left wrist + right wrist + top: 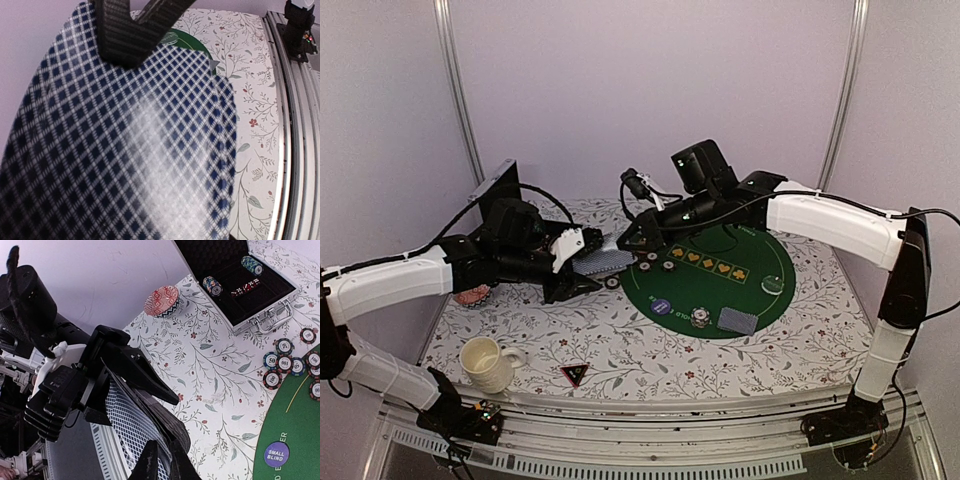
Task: Distribute texas hold em gaming equipment
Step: Pick up the poker card from the face-down deck piles.
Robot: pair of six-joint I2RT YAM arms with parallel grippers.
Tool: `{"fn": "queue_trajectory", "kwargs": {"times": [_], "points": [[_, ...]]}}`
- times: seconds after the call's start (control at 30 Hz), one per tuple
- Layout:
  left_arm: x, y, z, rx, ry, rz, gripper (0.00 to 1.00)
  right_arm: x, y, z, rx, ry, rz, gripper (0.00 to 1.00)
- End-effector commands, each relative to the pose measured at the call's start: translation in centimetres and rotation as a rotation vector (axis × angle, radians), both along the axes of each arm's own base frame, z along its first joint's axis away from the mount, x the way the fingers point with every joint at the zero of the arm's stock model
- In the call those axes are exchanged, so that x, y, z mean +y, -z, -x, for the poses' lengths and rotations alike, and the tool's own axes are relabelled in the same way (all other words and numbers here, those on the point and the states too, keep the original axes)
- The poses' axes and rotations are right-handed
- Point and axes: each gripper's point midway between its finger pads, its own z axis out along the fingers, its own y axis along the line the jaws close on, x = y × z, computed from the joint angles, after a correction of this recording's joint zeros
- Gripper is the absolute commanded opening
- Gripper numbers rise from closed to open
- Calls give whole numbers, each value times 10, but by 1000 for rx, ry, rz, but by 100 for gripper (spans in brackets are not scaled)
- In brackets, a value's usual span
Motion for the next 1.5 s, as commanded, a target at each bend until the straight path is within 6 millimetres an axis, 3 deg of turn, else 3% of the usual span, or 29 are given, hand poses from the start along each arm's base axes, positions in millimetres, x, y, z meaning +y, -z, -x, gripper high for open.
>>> {"fn": "queue_trajectory", "kwargs": {"times": [0.0,0.23,0.53,0.83,1.27,1.47], "points": [[-5,-17,-5,-1,4,70,39,-2,-14,-1,-2,7,-2,13],[-9,-32,0,29,37,149,38,-6,-15,-5,-4,28,16,11],[-8,-36,0,42,46,178,38,-5,-20,-3,16,16,-2,18],[-5,-35,-4,42,27,172,38,-13,-23,-5,57,34,-5,3],[-4,-32,-6,44,17,163,38,-20,-34,-3,70,35,-16,2],[-4,-32,-6,45,16,162,38,-22,-50,3,54,12,-50,1]]}}
